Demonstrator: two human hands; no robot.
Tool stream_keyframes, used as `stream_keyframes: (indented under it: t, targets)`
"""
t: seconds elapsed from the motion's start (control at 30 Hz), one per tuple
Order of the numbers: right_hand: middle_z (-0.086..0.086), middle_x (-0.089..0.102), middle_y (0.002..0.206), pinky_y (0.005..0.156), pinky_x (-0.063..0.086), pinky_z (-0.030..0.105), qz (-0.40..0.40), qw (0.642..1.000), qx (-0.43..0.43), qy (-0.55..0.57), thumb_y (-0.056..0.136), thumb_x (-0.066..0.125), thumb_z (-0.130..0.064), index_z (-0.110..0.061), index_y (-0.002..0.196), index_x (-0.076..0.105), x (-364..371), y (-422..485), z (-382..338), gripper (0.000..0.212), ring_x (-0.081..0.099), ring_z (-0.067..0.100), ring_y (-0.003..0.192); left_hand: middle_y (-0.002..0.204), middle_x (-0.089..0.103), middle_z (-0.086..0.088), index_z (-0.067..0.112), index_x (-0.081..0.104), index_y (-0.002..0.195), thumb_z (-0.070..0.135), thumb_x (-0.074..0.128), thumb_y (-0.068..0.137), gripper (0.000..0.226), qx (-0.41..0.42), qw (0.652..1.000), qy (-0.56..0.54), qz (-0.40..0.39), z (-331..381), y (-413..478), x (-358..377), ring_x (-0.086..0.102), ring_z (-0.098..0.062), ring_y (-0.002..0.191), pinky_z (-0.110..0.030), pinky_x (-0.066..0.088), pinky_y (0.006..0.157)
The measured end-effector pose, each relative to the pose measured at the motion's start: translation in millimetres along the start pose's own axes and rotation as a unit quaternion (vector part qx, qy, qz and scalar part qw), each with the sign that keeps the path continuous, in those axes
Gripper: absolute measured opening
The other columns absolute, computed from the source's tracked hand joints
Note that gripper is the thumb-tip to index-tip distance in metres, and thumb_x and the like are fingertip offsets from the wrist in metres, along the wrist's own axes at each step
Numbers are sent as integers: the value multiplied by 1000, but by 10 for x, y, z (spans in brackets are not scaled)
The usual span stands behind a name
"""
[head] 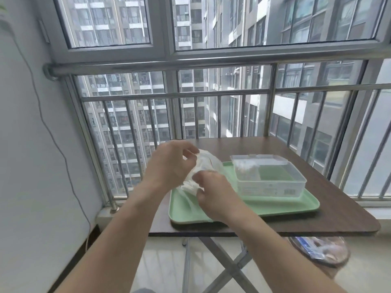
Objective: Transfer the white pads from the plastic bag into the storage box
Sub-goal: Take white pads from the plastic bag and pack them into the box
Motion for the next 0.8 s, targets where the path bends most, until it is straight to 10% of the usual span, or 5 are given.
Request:
stream_keyframes:
  t: [0.17,0.47,0.8]
  targets:
    - [2,59,108,75,52,38,50,993,27,-104,84,63,-31,-15,108,58,145,140,76,29,59,27,101,86,72,17,32,76,99,24,68,86,17,-6,1000,-20,0,-29,12,24,69,-7,81,-35,58,81]
    - [7,61,102,62,37,32,99,977,-11,-188,85,59,-18,-10,102,55,256,225,126,20,61,30,92,85,71,19,34,75,98,28,69,85,16,-8,999,-43,-10,-48,4,97,66,-5,86,-36,57,82]
    - [-13,62,85,65,47,25,23,989,-127,78,81,60,-21,-24,95,57,-245,-262,37,14,57,9,76,113,65,26,42,75,85,-1,53,78,49,60,996,10,-66,58,-13,241,56,-6,109,-36,46,98]
Point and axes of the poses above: each hand's wrist, its own y-axis towards the middle knuckle, its own x-axis out of the palm, z = x × y, the point moved 7 cm from there along y, towards the middle knuckle
